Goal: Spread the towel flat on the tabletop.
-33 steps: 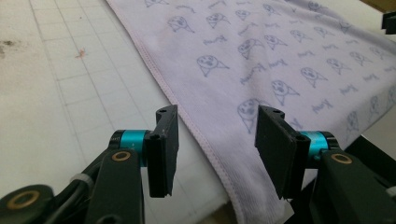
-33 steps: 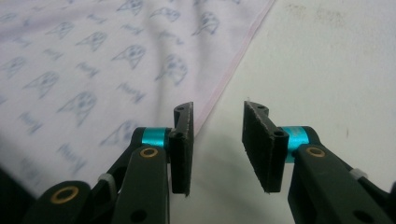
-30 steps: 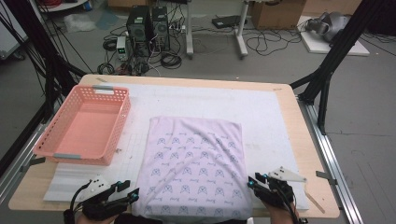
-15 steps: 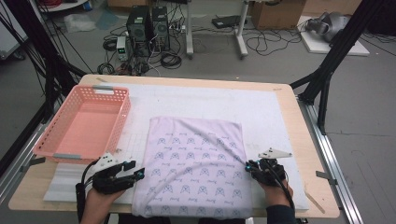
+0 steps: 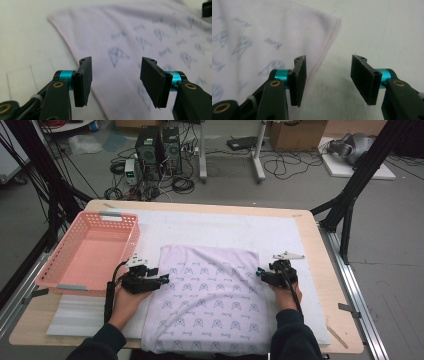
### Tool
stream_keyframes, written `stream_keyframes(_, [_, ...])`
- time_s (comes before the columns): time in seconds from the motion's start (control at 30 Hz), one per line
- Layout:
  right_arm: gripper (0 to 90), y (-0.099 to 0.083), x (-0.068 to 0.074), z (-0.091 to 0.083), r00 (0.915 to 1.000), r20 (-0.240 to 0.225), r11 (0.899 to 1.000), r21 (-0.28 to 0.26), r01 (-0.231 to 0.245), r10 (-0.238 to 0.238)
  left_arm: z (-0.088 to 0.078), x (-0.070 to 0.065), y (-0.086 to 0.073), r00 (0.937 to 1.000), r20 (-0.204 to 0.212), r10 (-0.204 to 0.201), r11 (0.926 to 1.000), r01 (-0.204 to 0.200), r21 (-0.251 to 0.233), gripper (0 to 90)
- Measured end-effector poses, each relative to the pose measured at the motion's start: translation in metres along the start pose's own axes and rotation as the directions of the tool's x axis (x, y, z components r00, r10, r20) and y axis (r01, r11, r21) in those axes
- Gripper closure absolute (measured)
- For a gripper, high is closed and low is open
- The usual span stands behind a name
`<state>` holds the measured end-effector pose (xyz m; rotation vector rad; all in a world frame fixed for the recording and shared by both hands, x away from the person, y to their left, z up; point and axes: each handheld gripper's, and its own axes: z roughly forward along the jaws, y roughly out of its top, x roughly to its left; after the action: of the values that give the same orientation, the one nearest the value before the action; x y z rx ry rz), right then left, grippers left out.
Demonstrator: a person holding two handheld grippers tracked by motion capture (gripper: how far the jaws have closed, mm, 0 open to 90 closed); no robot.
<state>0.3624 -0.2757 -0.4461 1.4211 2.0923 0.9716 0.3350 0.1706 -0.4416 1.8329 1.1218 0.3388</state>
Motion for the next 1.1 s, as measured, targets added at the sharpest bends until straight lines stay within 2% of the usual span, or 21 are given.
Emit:
stream_keyframes(0.1, [50.5, 0.013, -0.003, 0.016, 0.9997, 0.022, 1.0, -0.001, -0.014, 0.014, 0.009, -0.001, 0.012, 1.0, -0.007, -0.001, 1.0, 0.001, -0.004, 44.2])
stream_keyframes(0.2, [58.4, 0.022, -0.009, 0.029, 0.9997, 0.004, 1.0, -0.002, -0.023, 0.023, 0.018, 0.001, 0.025, 0.9998, -0.022, 0.003, 1.0, -0.003, 0.004, 44.5])
stream_keyframes(0.27, [76.4, 0.027, -0.013, 0.031, 0.9996, -0.004, 1.0, 0.009, -0.028, 0.028, 0.025, 0.003, 0.031, 0.9992, -0.041, -0.003, 1.0, 0.004, 0.004, 44.4])
stream_keyframes(0.3, [87.5, 0.029, -0.016, 0.032, 0.9993, -0.036, 1.0, 0.017, -0.011, 0.012, 0.027, 0.005, 0.034, 0.9988, -0.048, 0.001, 0.9999, 0.0, 0.012, 44.3])
stream_keyframes(0.33, [87.9, 0.03, -0.016, 0.032, 0.9996, -0.027, 1.0, 0.023, 0.011, -0.01, 0.03, 0.006, 0.036, 0.9979, -0.065, 0.002, 1.0, -0.002, 0.007, 44.3])
stream_keyframes(0.37, [88.3, 0.031, -0.014, 0.031, 0.9986, 0.034, 0.999, 0.03, 0.04, -0.041, 0.033, 0.008, 0.037, 0.9971, -0.076, -0.005, 1.0, 0.005, 0.0, 44.4])
stream_keyframes(0.4, [88.4, 0.031, -0.013, 0.031, 0.9947, 0.088, 0.998, 0.038, 0.05, -0.053, 0.037, 0.011, 0.039, 0.9957, -0.093, 0.004, 0.9998, -0.002, 0.02, 45.0])
stream_keyframes(0.47, [88.3, 0.029, -0.014, 0.03, 0.9901, 0.133, 0.999, 0.025, 0.042, -0.045, 0.043, 0.015, 0.041, 0.9918, -0.128, 0.01, 0.9993, -0.005, 0.038, 45.1])
stream_keyframes(0.5, [88.1, 0.028, -0.014, 0.03, 0.9817, 0.179, 0.998, 0.023, 0.062, -0.065, 0.047, 0.018, 0.043, 0.9908, -0.135, 0.008, 0.9986, -0.001, 0.053, 45.2])
stream_keyframes(0.57, [82.8, 0.026, -0.017, 0.03, 0.9882, 0.153, 1.0, 0.002, 0.003, -0.004, 0.053, 0.022, 0.045, 0.9871, -0.159, 0.017, 0.9983, -0.008, 0.058, 45.1])
stream_keyframes(0.6, [74.8, 0.026, -0.018, 0.029, 0.9908, 0.135, 1.0, -0.009, -0.005, 0.006, 0.057, 0.024, 0.046, 0.9859, -0.167, 0.015, 0.9983, -0.005, 0.059, 45.2])
stream_keyframes(0.7, [69.7, 0.026, -0.022, 0.023, 0.9936, 0.099, 0.998, -0.04, -0.051, 0.054, 0.071, 0.028, 0.047, 0.9829, -0.181, 0.031, 0.996, -0.015, 0.088, 48.0])
stream_keyframes(0.73, [68.9, 0.026, -0.023, 0.02, 0.9942, 0.091, 0.997, -0.05, -0.054, 0.058, 0.075, 0.027, 0.047, 0.982, -0.183, 0.046, 0.9956, -0.03, 0.088, 49.4])
stream_keyframes(0.77, [67.6, 0.027, -0.023, 0.017, 0.9941, 0.087, 0.997, -0.058, -0.06, 0.065, 0.077, 0.025, 0.046, 0.9763, -0.198, 0.088, 0.9938, -0.073, 0.084, 52.1])
stream_keyframes(0.8, [67.5, 0.026, -0.023, 0.015, 0.9947, 0.08, 0.996, -0.062, -0.06, 0.065, 0.078, 0.024, 0.046, 0.9761, -0.183, 0.118, 0.9915, -0.106, 0.077, 58.8])
stream_keyframes(0.83, [66.6, 0.026, -0.023, 0.014, 0.9955, 0.066, 0.996, -0.066, -0.063, 0.067, 0.078, 0.023, 0.046, 0.9754, -0.175, 0.134, 0.9896, -0.123, 0.076, 76.0])
stream_keyframes(0.87, [65.6, 0.025, -0.022, 0.013, 0.9966, 0.05, 0.996, -0.063, -0.062, 0.066, 0.079, 0.022, 0.046, 0.9645, -0.206, 0.166, 0.985, -0.152, 0.082, 85.9])
stream_keyframes(0.9, [65.1, 0.025, -0.022, 0.013, 0.9973, 0.041, 0.997, -0.058, -0.059, 0.061, 0.079, 0.022, 0.046, 0.9469, -0.267, 0.18, 0.983, -0.162, 0.086, 86.4])
stream_keyframes(1.0, [58.6, 0.022, -0.018, 0.017, 0.9984, 0.013, 0.998, -0.034, -0.055, 0.055, 0.078, 0.03, 0.047, 0.9476, -0.31, 0.078, 0.9964, -0.064, 0.055, 85.7])
stream_keyframes(1.07, [54.0, 0.021, -0.013, 0.023, 0.9987, -0.027, 0.999, 0.0, -0.044, 0.044, 0.076, 0.033, 0.047, 0.9419, -0.33, 0.062, 0.9977, -0.05, 0.046, 75.5])
stream_keyframes(1.1, [54.5, 0.021, -0.009, 0.027, 0.9998, -0.01, 1.0, 0.007, -0.015, 0.015, 0.076, 0.034, 0.047, 0.9392, -0.338, 0.062, 0.9977, -0.049, 0.047, 69.9])
